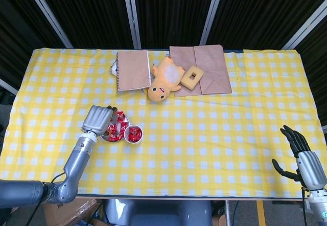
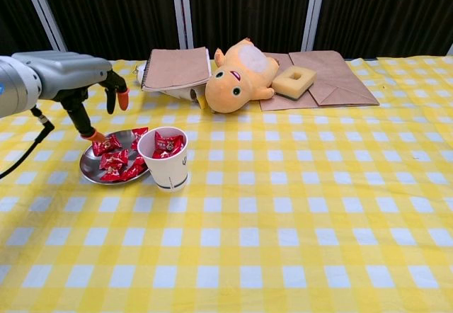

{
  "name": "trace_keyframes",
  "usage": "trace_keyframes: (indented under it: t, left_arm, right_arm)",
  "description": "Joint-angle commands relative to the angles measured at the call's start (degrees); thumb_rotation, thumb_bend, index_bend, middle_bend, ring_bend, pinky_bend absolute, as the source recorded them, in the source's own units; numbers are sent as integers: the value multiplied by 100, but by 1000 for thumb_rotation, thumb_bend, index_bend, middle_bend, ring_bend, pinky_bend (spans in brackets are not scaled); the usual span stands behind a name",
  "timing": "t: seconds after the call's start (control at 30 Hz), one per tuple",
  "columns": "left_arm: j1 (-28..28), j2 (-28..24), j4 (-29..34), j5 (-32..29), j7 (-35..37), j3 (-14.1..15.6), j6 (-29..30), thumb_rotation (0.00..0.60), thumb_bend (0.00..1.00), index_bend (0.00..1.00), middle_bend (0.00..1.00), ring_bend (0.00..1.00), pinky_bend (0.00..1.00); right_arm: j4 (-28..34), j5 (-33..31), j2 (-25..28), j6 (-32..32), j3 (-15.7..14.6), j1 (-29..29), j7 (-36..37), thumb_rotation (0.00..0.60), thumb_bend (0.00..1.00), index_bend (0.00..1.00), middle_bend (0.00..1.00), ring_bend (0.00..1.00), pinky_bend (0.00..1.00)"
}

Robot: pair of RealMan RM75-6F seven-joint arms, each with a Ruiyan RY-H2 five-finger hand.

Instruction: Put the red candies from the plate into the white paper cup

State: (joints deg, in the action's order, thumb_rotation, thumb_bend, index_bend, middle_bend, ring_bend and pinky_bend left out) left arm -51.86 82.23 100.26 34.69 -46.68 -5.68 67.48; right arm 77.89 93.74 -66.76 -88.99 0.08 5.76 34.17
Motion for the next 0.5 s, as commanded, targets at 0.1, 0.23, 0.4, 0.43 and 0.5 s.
trace_keyframes:
  t: [0.1,0.23,0.4,0.43,0.5]
  left_arm:
    - [68,123,-224,-178,-76,170,-166,600,231,334,365,935,954]
    - [94,287,-384,-271,-112,224,-214,600,231,334,361,935,954]
    - [112,505,-570,-305,-93,187,-198,600,231,334,359,935,954]
    - [111,556,-611,-312,-104,180,-188,600,231,334,358,935,954]
    - [112,642,-668,-350,-133,174,-185,600,231,334,352,935,954]
  right_arm:
    - [6,-9,-3,12,-1,1,-16,600,423,0,0,0,0]
    - [7,-19,0,29,-2,3,-13,600,424,0,0,0,0]
    - [8,-2,1,20,-9,3,-3,600,424,0,0,0,0]
    - [9,-3,1,19,-8,3,0,600,424,0,0,0,0]
    - [9,-10,5,14,-4,0,12,600,423,0,0,0,0]
